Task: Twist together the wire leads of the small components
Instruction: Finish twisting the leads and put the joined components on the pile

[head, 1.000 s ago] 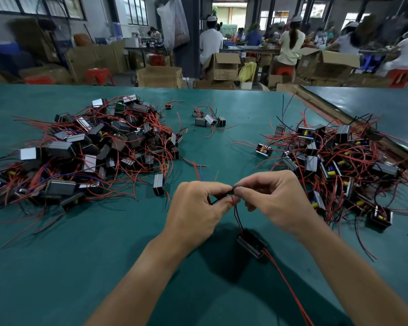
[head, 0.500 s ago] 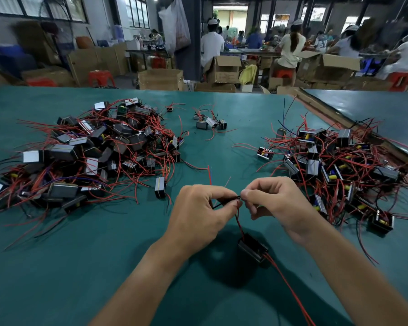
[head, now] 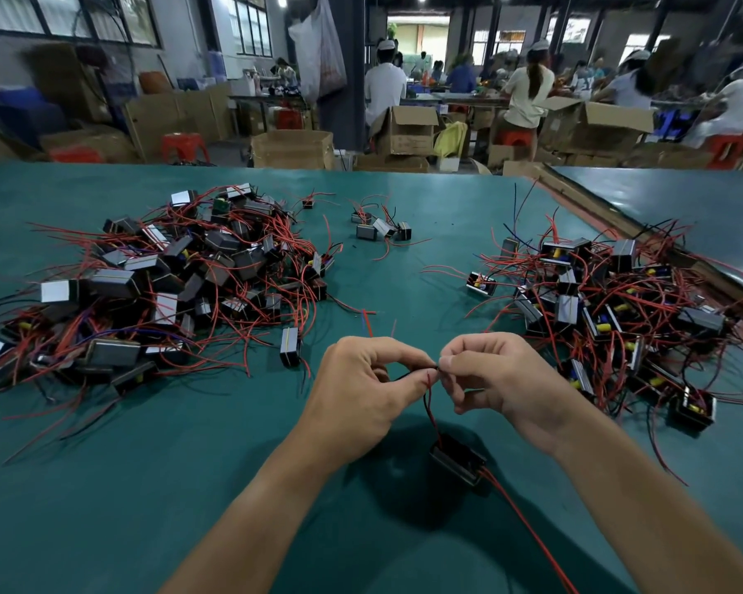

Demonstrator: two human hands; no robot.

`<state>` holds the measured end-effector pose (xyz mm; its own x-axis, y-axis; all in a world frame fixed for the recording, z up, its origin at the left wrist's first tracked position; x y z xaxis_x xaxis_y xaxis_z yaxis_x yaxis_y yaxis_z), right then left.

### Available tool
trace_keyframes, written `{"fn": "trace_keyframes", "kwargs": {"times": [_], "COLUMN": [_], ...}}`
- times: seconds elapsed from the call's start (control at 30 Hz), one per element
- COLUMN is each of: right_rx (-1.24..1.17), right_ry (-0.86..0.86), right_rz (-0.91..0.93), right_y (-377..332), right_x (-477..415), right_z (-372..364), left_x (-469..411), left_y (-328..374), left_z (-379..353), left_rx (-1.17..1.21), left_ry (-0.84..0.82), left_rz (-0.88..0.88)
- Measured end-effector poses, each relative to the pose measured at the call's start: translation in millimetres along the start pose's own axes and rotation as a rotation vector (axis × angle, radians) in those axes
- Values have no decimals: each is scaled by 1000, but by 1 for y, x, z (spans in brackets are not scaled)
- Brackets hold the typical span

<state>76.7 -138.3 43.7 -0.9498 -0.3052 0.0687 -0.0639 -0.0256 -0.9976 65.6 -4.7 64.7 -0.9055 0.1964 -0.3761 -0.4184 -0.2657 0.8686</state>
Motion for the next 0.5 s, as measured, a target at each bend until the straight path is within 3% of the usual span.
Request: {"fn": "trace_keyframes", "kwargs": {"times": [0.23, 0.4, 0.5], "right_rx": [-75, 227, 327], "right_ry": [-54, 158, 197], "right_rz": [-177, 193, 349], "right_y": [17, -11, -24], "right_x": [2, 1, 5], "right_z": [-5, 8, 7], "left_x": [2, 1, -1], "left_y": [-5, -13, -14], "left_z": [0, 3, 3], "left_rx": [8, -25, 29], "left_ry": [15, 58, 56], "left_rz": [7, 58, 70]}}
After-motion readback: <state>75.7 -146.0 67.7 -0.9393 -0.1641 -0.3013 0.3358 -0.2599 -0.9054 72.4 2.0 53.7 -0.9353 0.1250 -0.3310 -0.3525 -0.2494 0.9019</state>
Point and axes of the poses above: each hand's wrist, its own x-axis away from the middle knuckle, its own z-axis out of the back of the hand, y = z × x, the point moved 9 cm from there along -x, towards the middle knuckle, and after that the axes turned 2 degrees about -y, right-handed, at the moved point
